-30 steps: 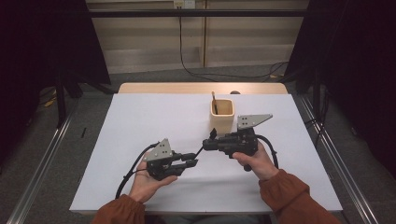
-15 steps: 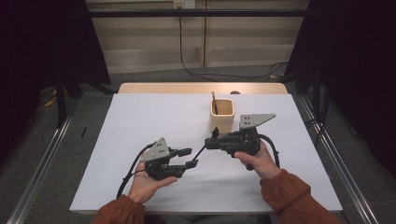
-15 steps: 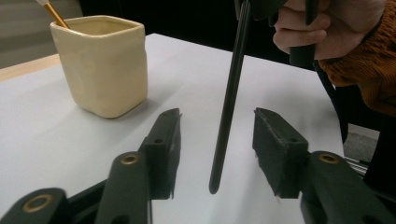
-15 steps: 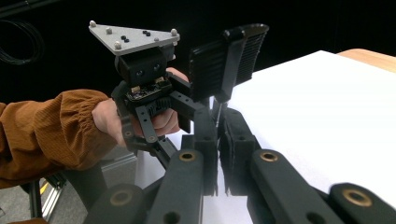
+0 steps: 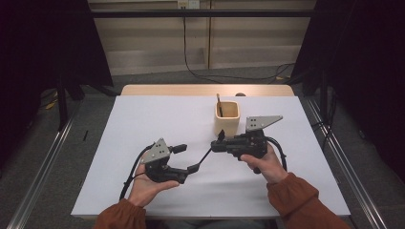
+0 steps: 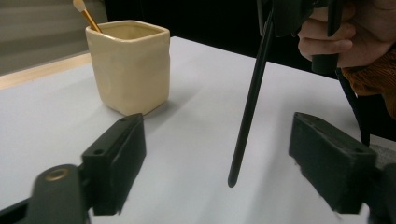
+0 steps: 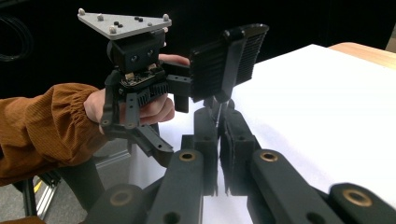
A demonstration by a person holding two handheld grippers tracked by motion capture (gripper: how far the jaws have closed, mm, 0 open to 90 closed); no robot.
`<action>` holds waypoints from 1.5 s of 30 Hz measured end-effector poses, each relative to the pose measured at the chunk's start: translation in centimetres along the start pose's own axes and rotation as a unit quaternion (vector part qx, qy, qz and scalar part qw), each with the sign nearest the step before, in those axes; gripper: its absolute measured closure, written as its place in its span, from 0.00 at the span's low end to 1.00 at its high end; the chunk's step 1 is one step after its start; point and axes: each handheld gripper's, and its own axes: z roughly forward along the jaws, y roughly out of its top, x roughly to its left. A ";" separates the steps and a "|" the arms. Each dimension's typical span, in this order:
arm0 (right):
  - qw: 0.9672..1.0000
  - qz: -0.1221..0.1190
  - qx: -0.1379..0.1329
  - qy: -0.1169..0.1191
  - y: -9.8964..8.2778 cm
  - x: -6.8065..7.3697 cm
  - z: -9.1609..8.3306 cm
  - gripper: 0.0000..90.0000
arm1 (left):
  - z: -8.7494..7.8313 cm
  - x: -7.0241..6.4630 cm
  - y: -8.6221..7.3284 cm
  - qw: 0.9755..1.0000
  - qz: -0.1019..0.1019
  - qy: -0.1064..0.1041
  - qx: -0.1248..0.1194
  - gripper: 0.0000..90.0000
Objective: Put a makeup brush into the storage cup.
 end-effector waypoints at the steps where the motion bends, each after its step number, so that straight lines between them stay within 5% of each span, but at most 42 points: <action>1: 1.000 0.000 0.000 0.000 0.0 0.0 -0.1 0.95 | -0.1 0.0 0.1 1.000 0.000 0.001 0.000 0.17; 16: 1.000 0.003 0.006 -0.023 0.0 -0.1 -1.0 0.95 | -2.2 0.7 0.6 0.999 -0.019 0.029 -0.005 0.03; 23: 1.000 0.000 0.008 -0.030 -0.1 -0.2 -1.6 0.95 | -2.8 0.8 0.4 1.000 -0.021 0.019 -0.007 0.02; 26: 0.999 -0.003 0.006 -0.037 0.0 -0.3 -2.1 0.95 | -3.3 0.8 0.2 0.999 -0.010 0.038 -0.015 0.03; 34: 0.999 0.000 0.008 -0.053 -0.1 -0.6 -3.2 0.95 | -4.5 1.5 -0.5 0.995 -0.024 0.089 -0.032 0.04; 45: 0.997 0.004 0.008 -0.071 0.1 -1.0 -4.2 0.95 | -6.2 1.7 -1.4 0.993 -0.026 0.109 -0.031 0.04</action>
